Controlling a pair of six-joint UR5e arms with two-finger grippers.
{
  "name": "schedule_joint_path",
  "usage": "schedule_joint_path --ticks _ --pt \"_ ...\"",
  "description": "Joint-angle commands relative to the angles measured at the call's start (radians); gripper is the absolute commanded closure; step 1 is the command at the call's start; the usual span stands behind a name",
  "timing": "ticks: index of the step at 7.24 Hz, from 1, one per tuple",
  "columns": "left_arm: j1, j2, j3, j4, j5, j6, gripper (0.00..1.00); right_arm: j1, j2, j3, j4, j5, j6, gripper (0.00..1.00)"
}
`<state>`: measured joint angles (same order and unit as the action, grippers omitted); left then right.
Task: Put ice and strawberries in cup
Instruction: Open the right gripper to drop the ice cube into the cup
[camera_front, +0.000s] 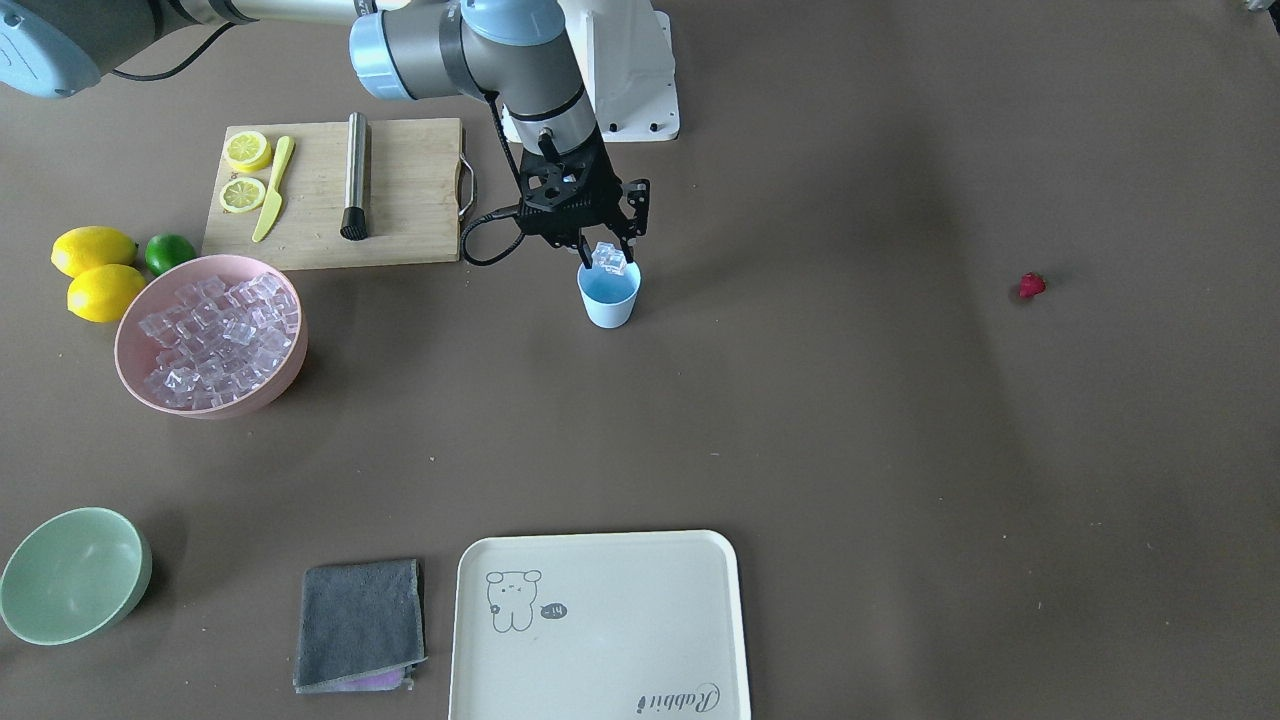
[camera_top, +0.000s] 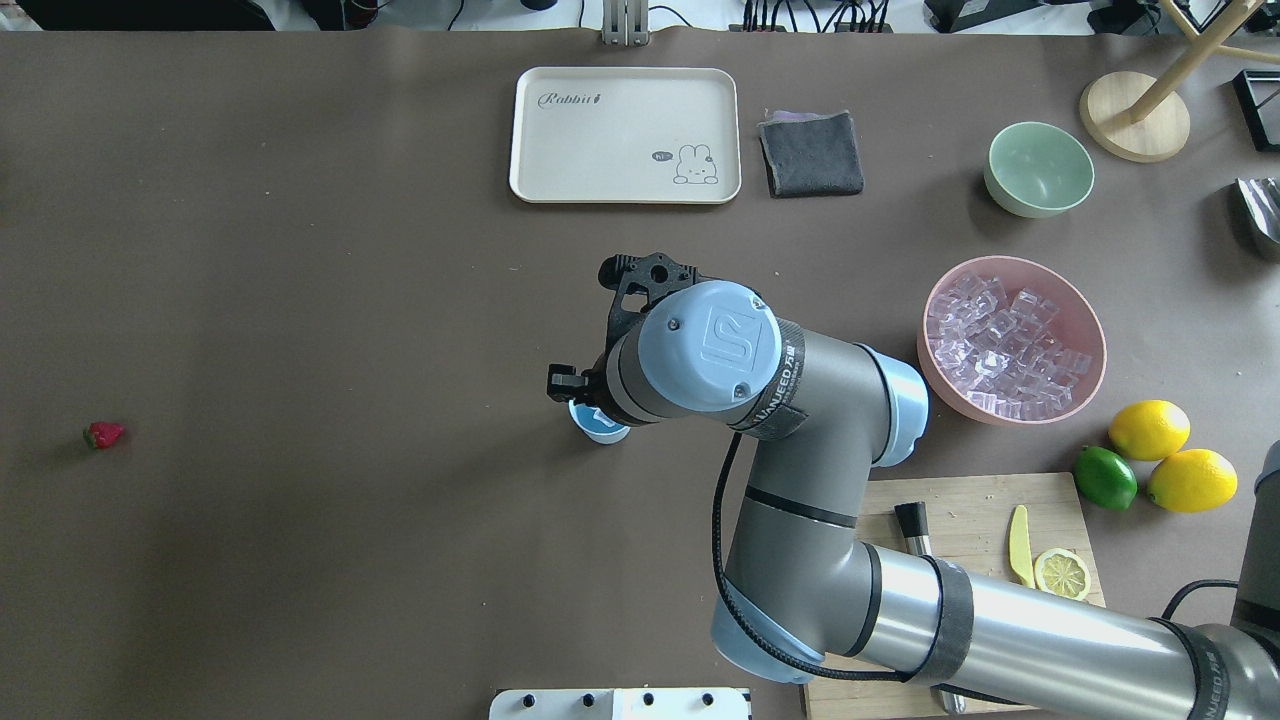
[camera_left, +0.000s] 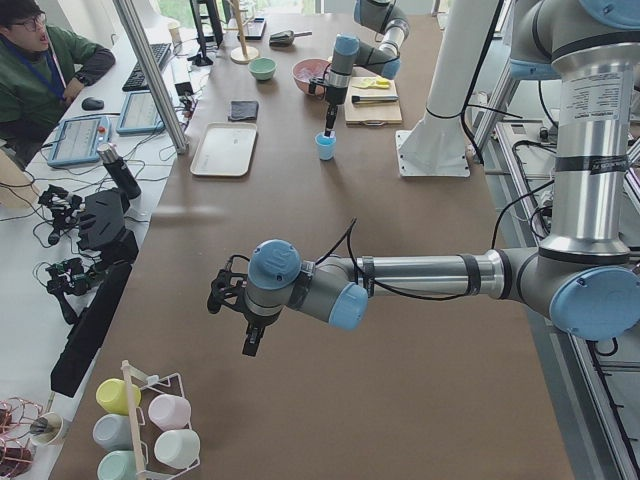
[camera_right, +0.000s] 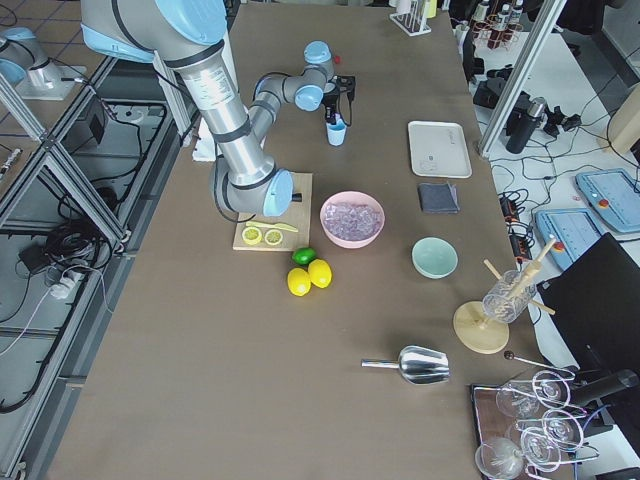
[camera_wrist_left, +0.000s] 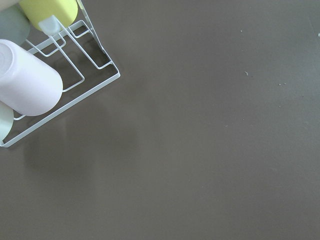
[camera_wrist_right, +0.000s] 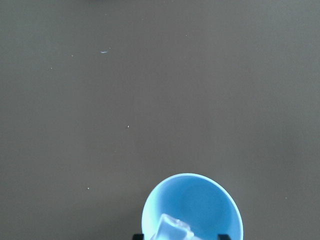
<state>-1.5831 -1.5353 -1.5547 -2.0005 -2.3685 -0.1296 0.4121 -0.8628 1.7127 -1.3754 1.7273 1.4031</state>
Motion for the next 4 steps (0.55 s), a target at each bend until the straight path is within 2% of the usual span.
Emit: schedule_joint_path --ticks 1,2,4 --pt "0.0 0.0 0.001 0.0 0.0 -0.001 0.02 0.011 0.002 0.008 -0.001 0.004 0.039 0.01" --pt "0.0 0.0 0.001 0.0 0.0 -0.001 0.02 0.026 0.002 0.028 -0.014 0.012 0.051 0.01" --pt "0.002 -0.002 -0.002 -0.001 -0.002 -0.002 0.02 0.141 -0.011 0.083 -0.095 0.159 0.045 0.0"
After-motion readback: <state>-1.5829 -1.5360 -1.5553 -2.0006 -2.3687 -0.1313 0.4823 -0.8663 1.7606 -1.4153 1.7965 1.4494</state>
